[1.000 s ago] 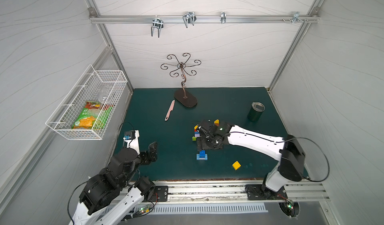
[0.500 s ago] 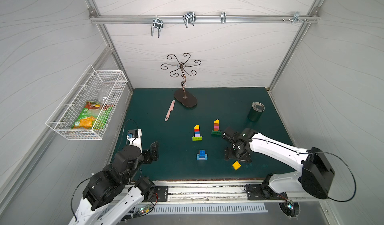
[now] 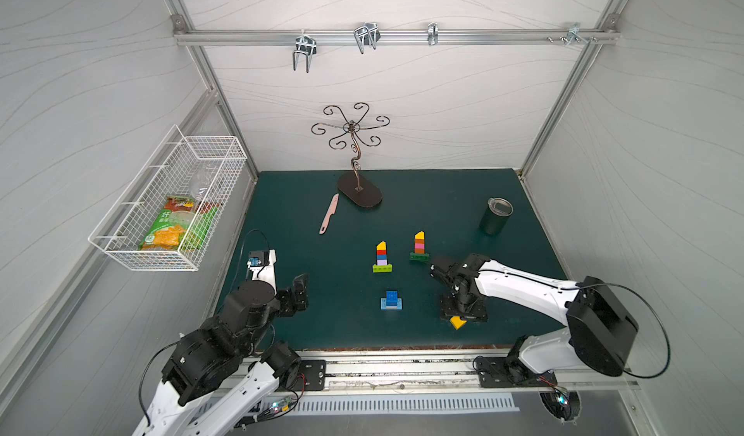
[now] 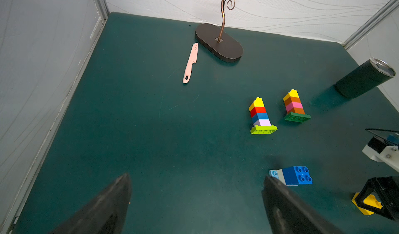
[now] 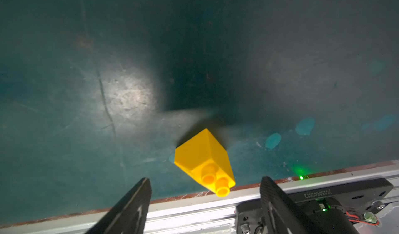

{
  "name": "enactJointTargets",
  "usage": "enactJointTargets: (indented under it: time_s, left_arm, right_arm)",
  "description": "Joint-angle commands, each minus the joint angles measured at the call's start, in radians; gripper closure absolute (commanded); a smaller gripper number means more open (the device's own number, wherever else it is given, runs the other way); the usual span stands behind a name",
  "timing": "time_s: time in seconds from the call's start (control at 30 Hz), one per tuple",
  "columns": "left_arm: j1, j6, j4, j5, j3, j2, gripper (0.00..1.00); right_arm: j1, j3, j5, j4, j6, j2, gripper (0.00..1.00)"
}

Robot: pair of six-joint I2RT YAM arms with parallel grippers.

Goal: Assemble the number 1 with lego
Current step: Move the lego brick at the center of the board.

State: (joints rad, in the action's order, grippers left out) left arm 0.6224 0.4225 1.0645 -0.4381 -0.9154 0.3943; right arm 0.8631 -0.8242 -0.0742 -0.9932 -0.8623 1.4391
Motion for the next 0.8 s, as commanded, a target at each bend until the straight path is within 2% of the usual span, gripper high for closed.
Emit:
enactJointTargets:
  time_s: [0.0,0.2,0.63,0.77]
  left_arm:
    - [-0.003,-0.003,-0.066,-0.011,-0.004,0.011,0.00]
    - [-0.003,-0.004,-0.066,-0.011,-0.004,0.016,0.00]
    - [-0.003,-0.003,-0.066,-0.014,-0.004,0.026,0.00]
    - [-0.003,-0.002,-0.066,-0.014,-0.004,0.029,0.01]
  right_arm:
    - [0.007,0.014,-0.018,0.009,0.011,0.035,0.23]
    - [0.011,0.014,-0.032,0.035,0.013,0.094,0.30]
    - [0.003,0.020,-0.019,0.063,-0.020,0.120,0.69]
    - [-0.007,0.023,0.006,0.086,-0.034,0.113,0.71]
